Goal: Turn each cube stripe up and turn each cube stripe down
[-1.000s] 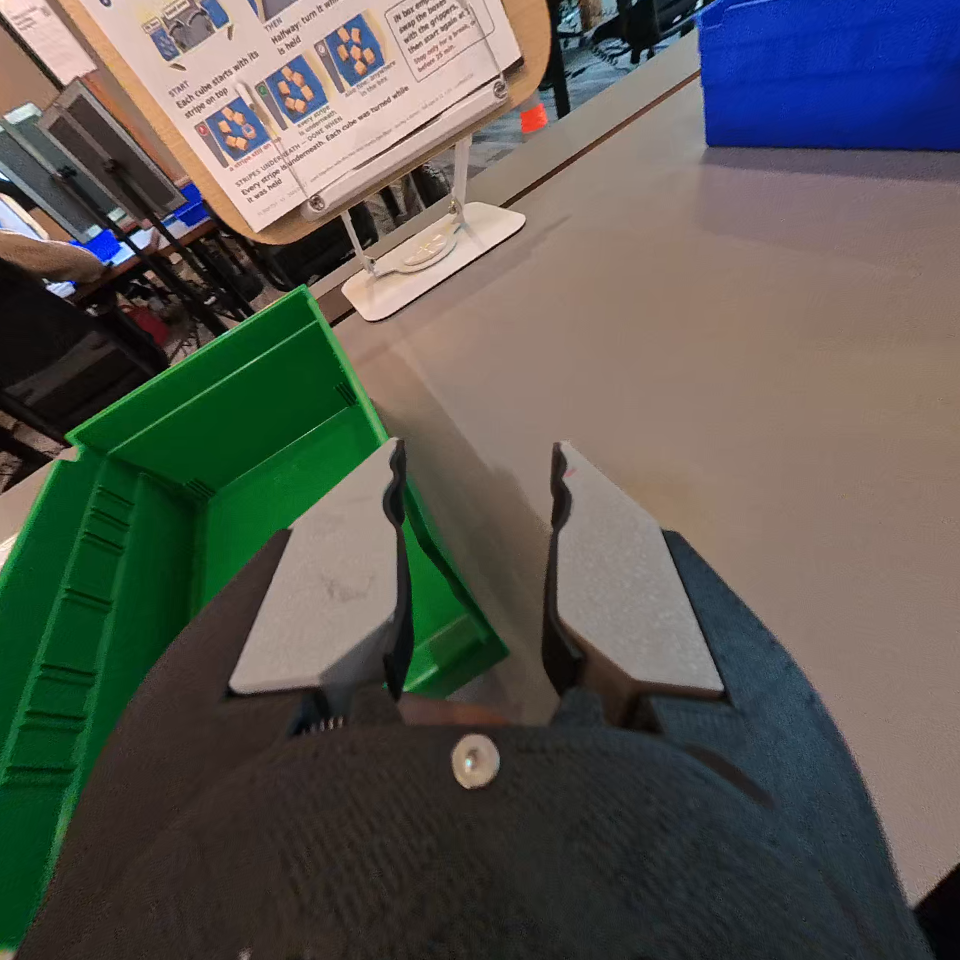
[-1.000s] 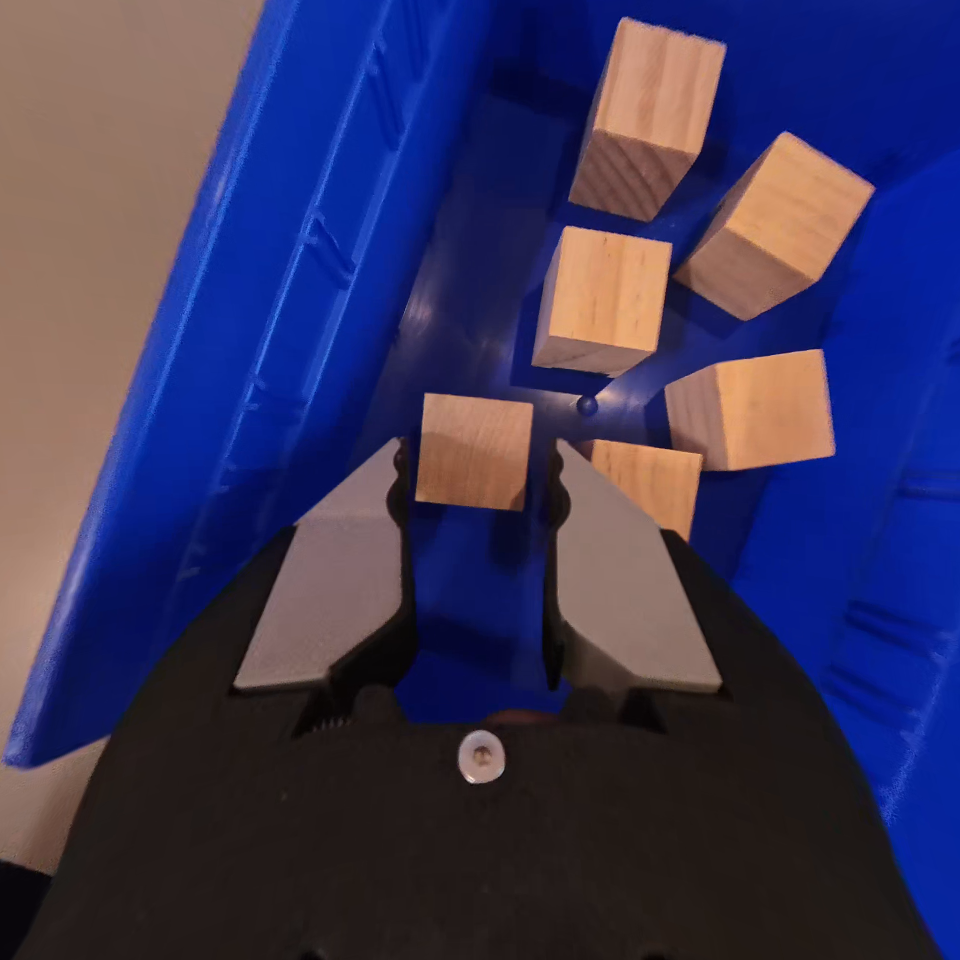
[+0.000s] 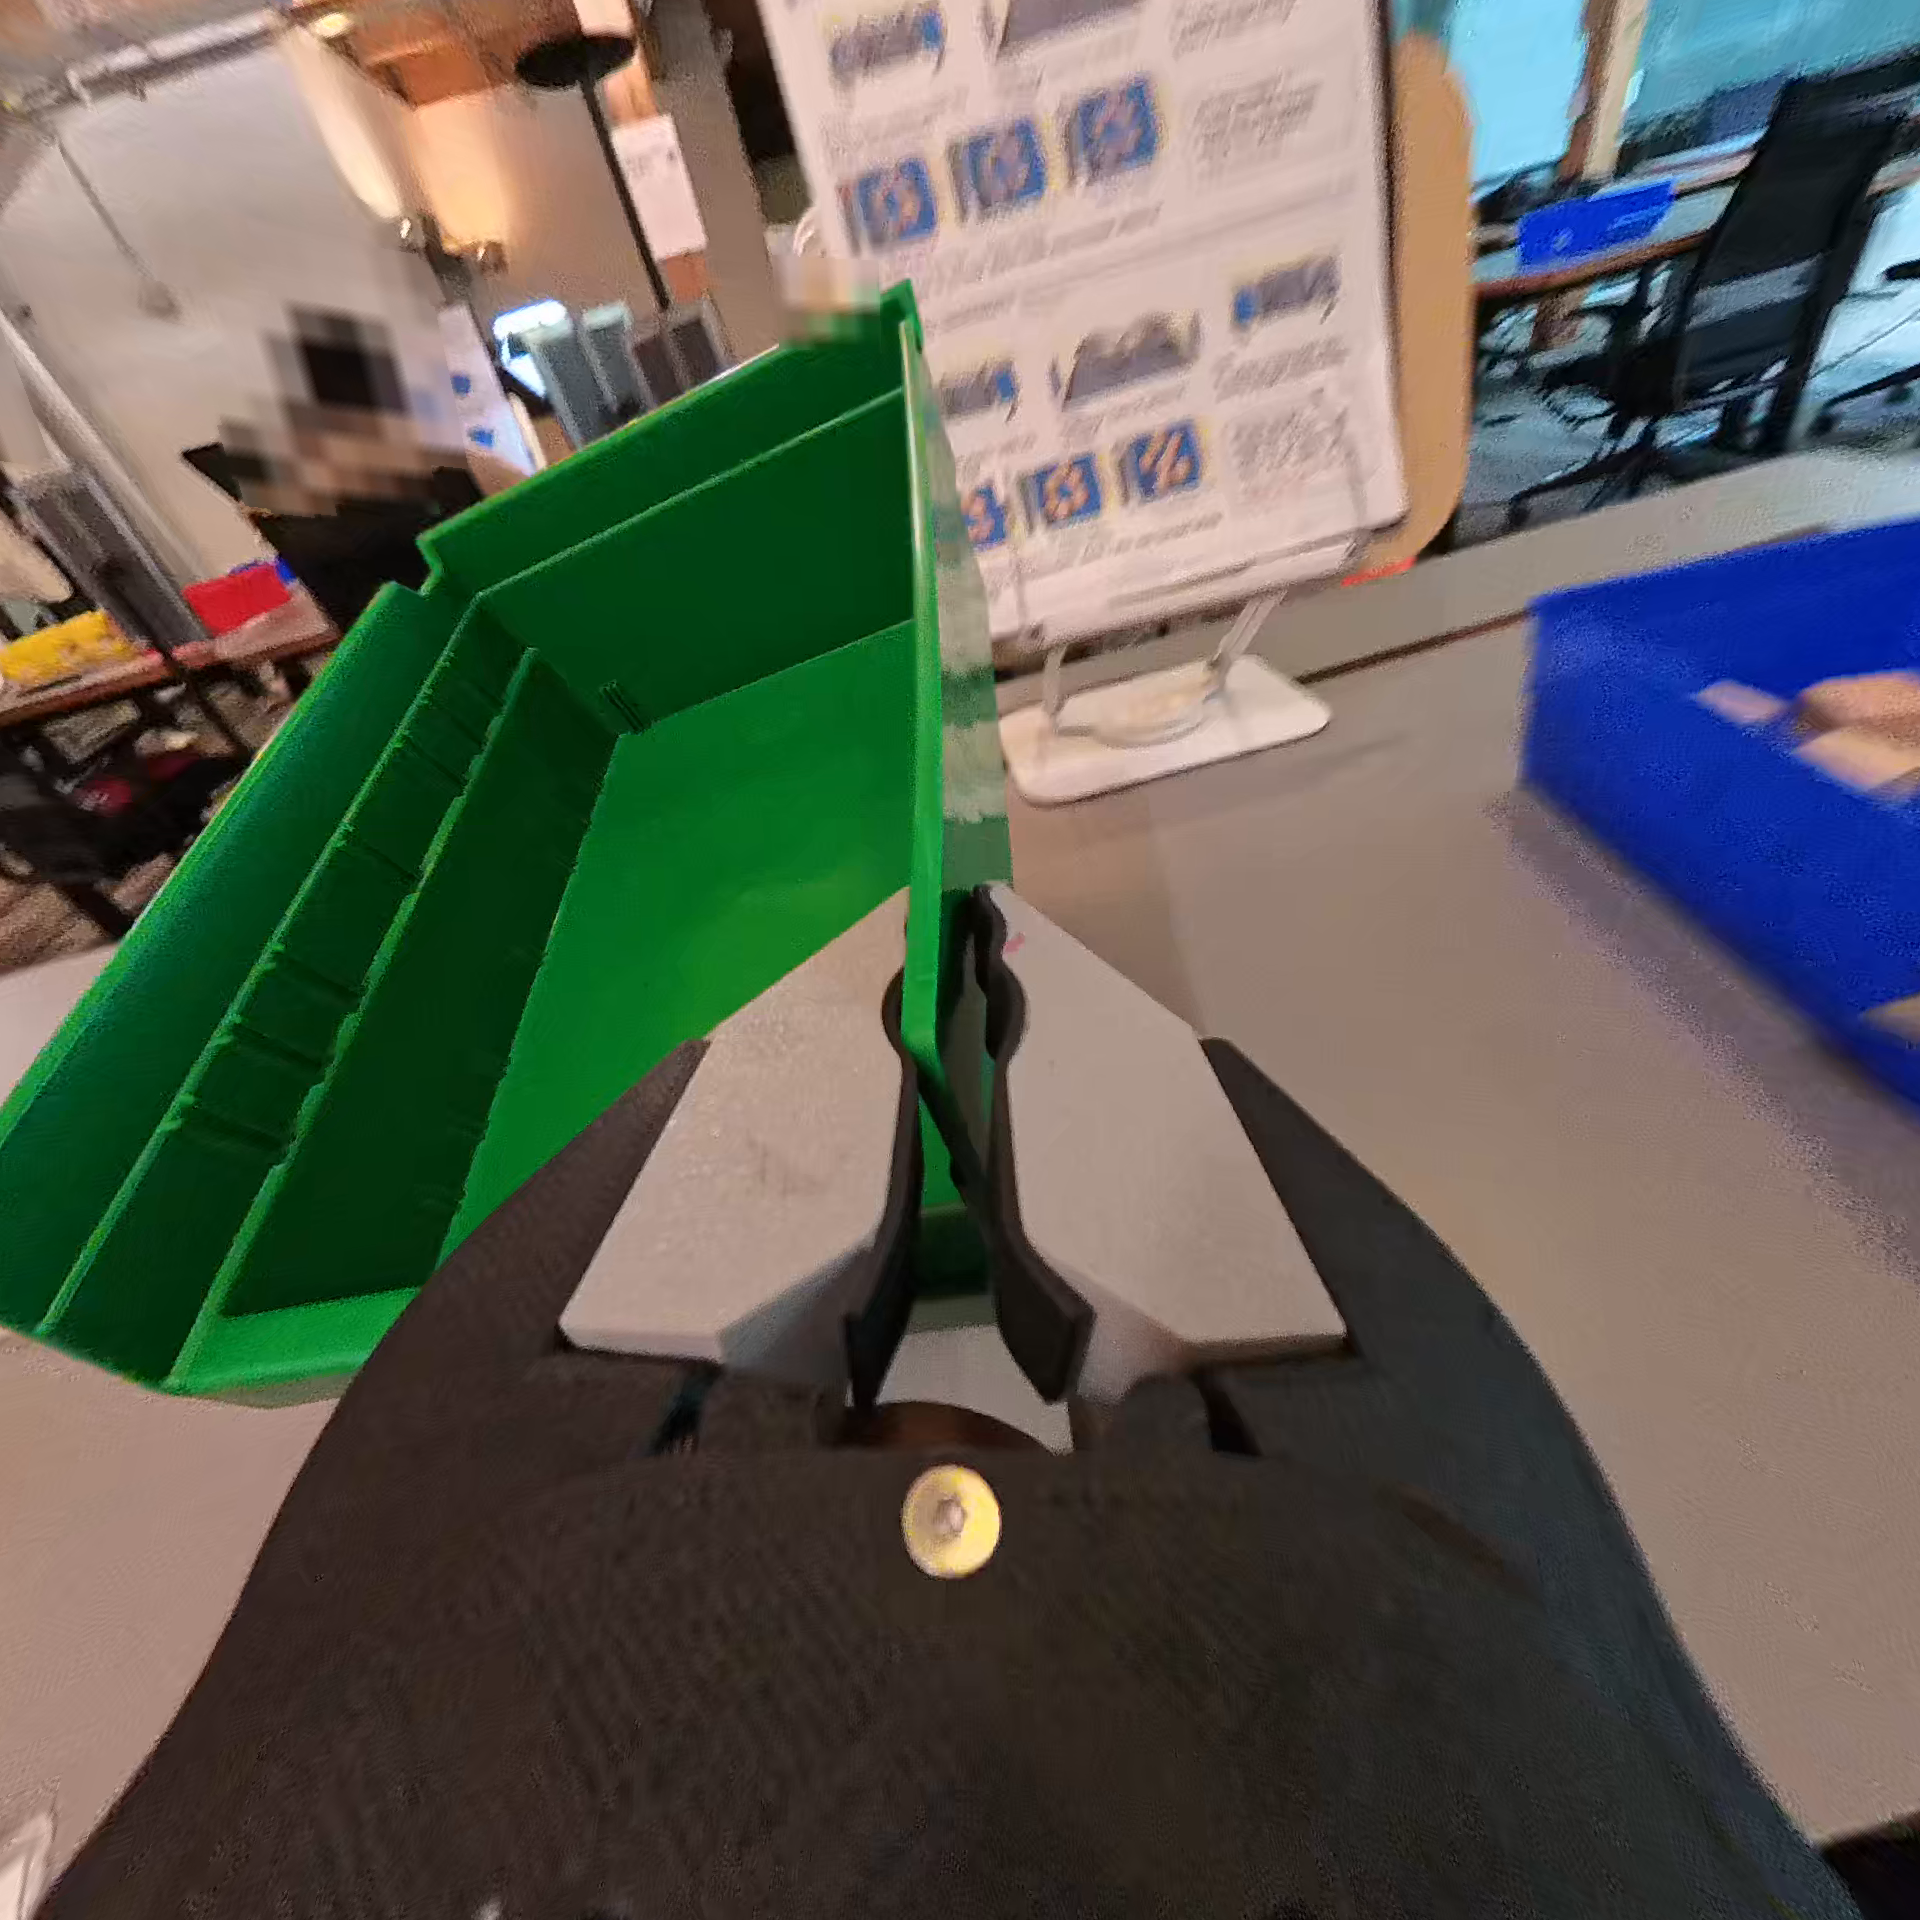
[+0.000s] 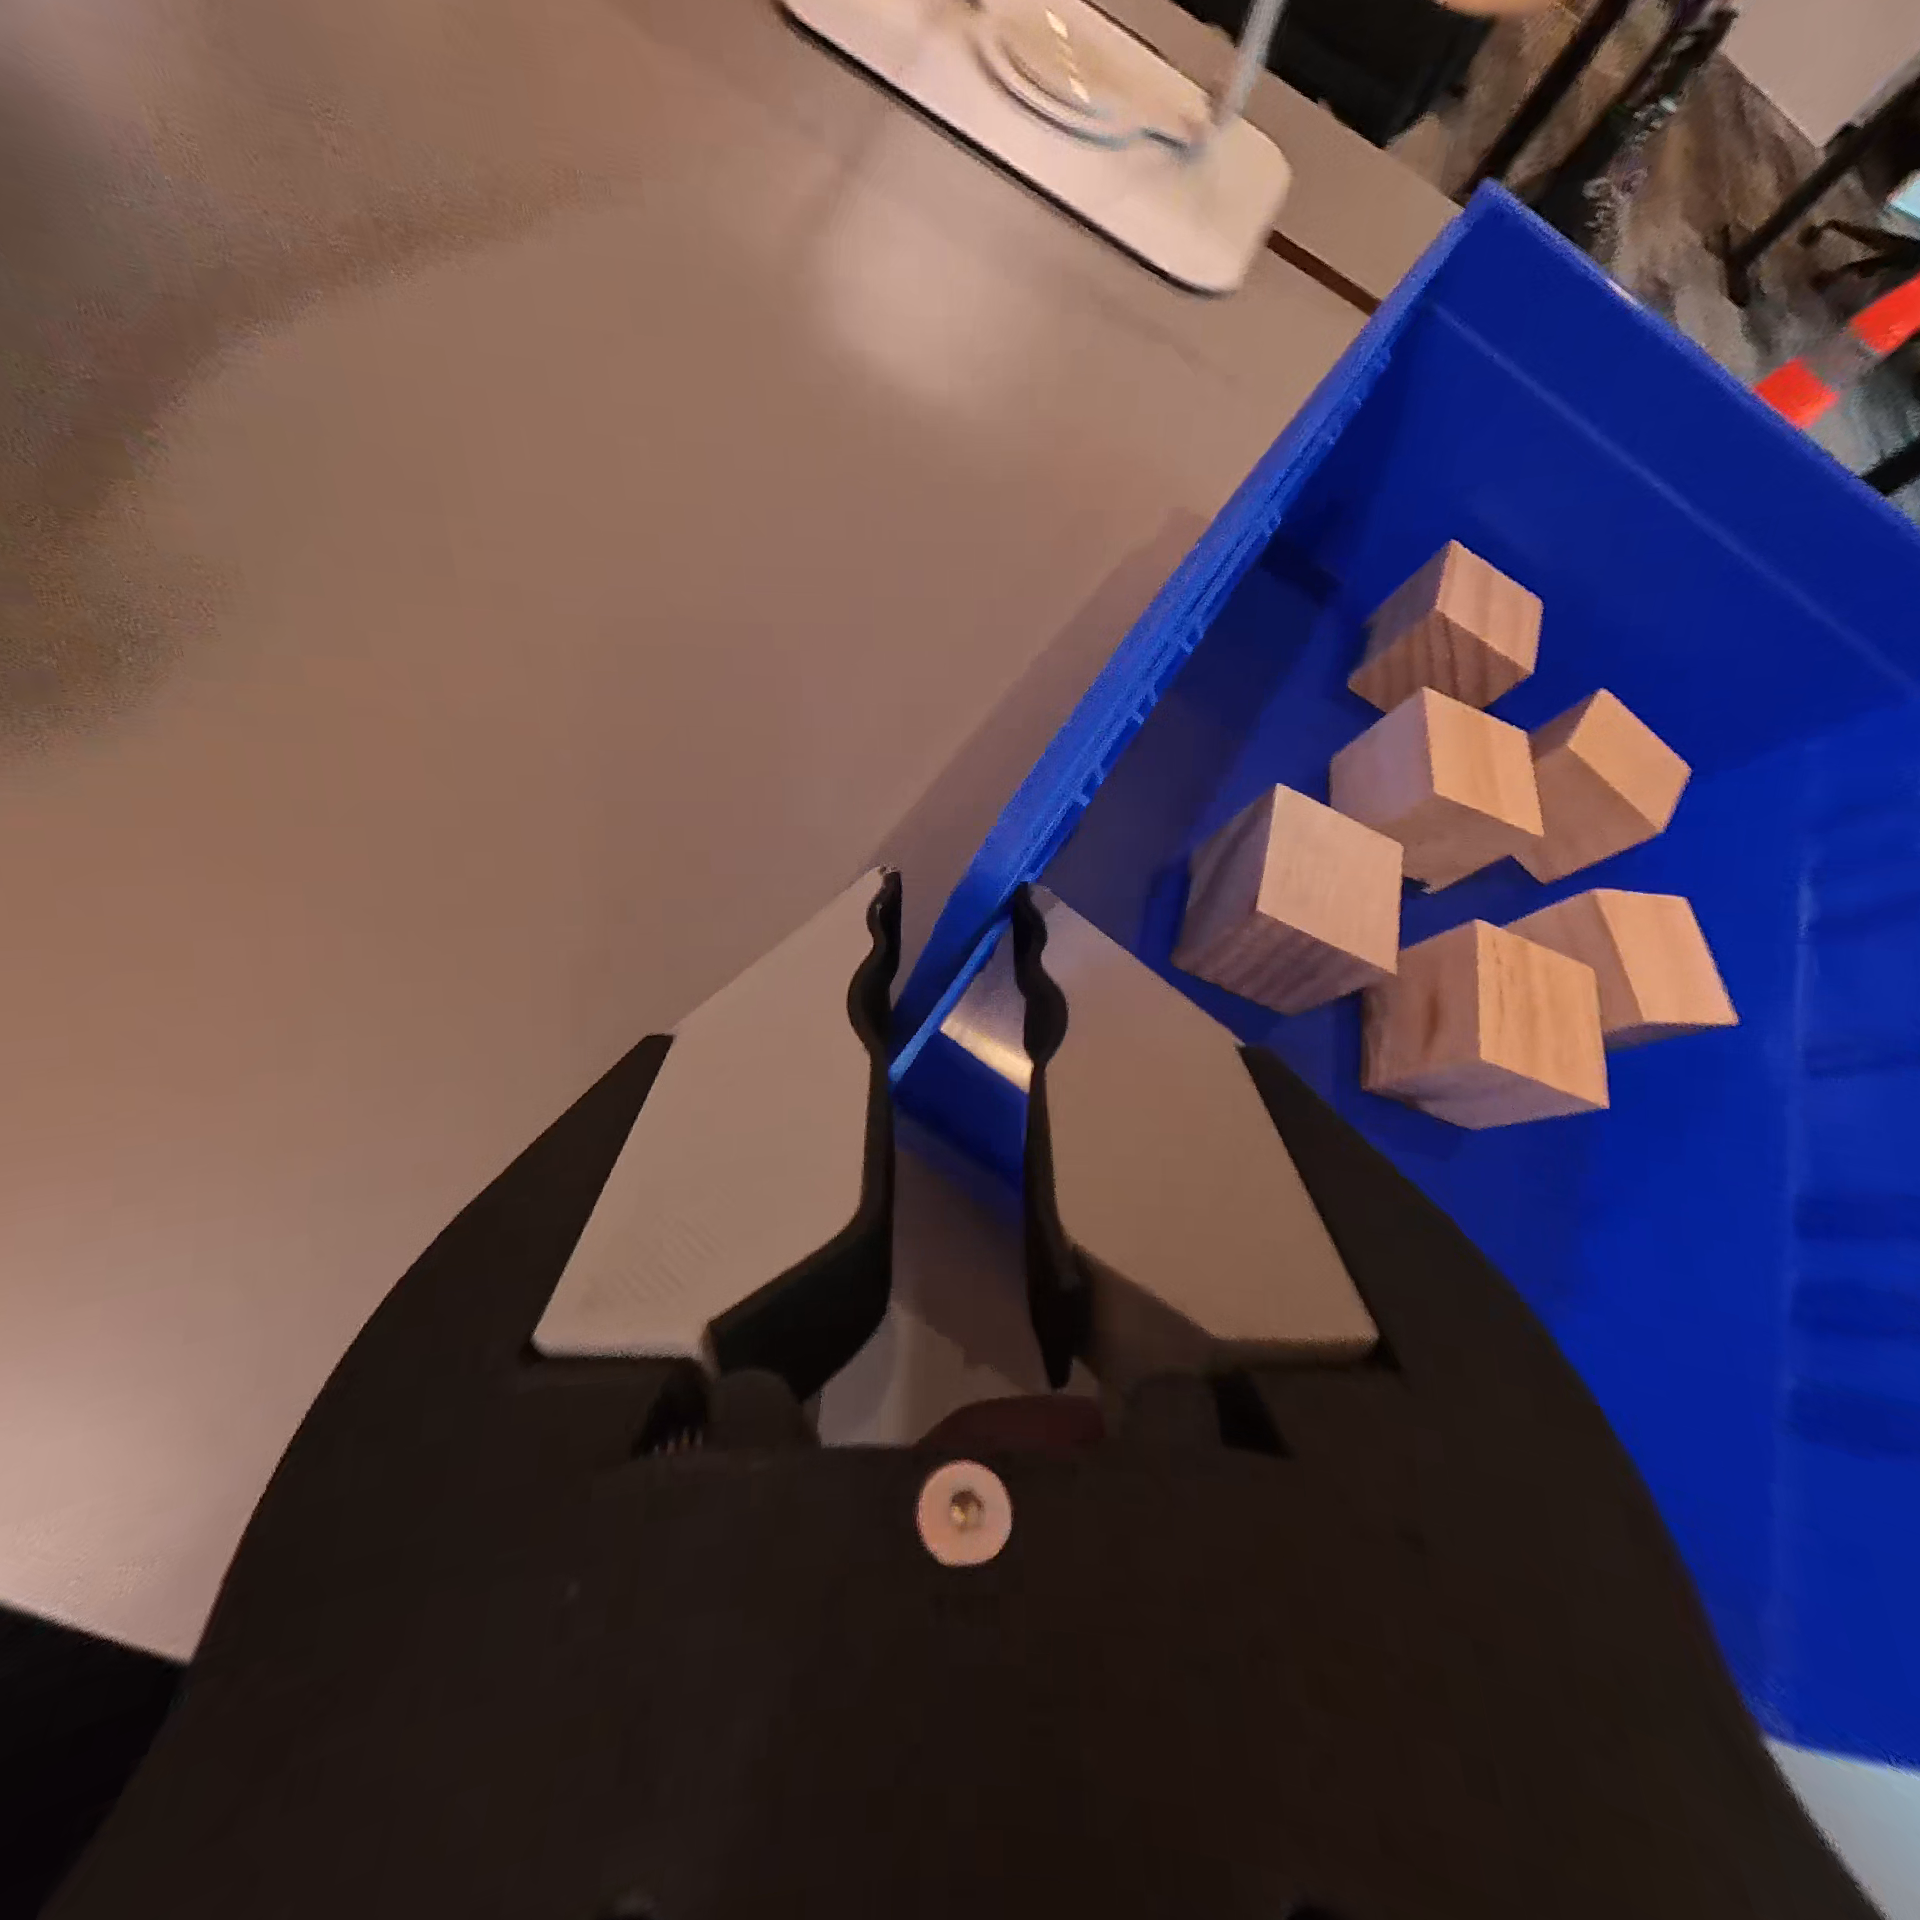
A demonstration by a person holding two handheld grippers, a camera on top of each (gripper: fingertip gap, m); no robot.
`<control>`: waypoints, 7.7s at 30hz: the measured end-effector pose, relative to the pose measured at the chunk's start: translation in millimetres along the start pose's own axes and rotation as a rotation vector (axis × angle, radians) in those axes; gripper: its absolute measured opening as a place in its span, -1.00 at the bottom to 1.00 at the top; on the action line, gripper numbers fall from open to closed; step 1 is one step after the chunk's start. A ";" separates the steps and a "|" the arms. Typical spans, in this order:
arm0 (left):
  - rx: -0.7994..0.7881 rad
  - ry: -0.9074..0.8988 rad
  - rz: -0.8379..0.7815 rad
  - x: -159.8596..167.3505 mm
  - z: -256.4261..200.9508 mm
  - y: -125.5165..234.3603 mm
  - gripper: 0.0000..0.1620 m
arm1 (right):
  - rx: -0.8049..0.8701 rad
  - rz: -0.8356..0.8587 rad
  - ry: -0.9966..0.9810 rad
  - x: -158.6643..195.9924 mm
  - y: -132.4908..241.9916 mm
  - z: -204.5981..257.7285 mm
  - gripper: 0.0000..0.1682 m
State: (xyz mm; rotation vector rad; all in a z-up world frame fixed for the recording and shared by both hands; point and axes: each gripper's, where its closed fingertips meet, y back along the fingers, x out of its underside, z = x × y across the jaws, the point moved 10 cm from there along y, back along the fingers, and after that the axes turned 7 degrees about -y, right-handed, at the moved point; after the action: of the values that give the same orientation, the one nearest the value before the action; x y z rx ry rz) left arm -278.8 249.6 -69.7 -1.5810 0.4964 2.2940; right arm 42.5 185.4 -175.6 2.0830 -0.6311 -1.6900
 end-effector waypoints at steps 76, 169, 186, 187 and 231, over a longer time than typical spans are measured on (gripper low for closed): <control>0.322 -0.165 0.117 74.3 -98.6 -30.5 -0.27 | -0.180 -0.166 -0.208 67.7 88.1 -132.9 -0.41; 0.669 -0.593 -0.225 -2.1 24.8 -85.5 -0.45 | -0.991 -0.189 -0.114 -30.5 -53.3 -36.2 -0.42; 0.778 -0.616 -0.797 9.8 -147.4 -57.7 -0.46 | -1.755 -0.099 -0.372 -46.4 -22.6 -4.3 -0.51; 0.756 -0.635 -0.777 13.2 -146.8 -61.5 -0.46 | -1.680 -0.130 -0.341 -46.8 -22.7 -4.5 -0.51; 0.482 -0.485 -0.406 37.1 -156.2 -104.1 -0.39 | 0.191 0.293 -0.312 -7.4 -98.6 -317.2 -0.47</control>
State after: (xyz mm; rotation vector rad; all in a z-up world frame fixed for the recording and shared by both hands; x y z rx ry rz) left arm -116.1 274.4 -167.2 -0.7771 0.4949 1.9525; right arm 361.9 275.4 -160.4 1.7461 -1.1741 -1.8512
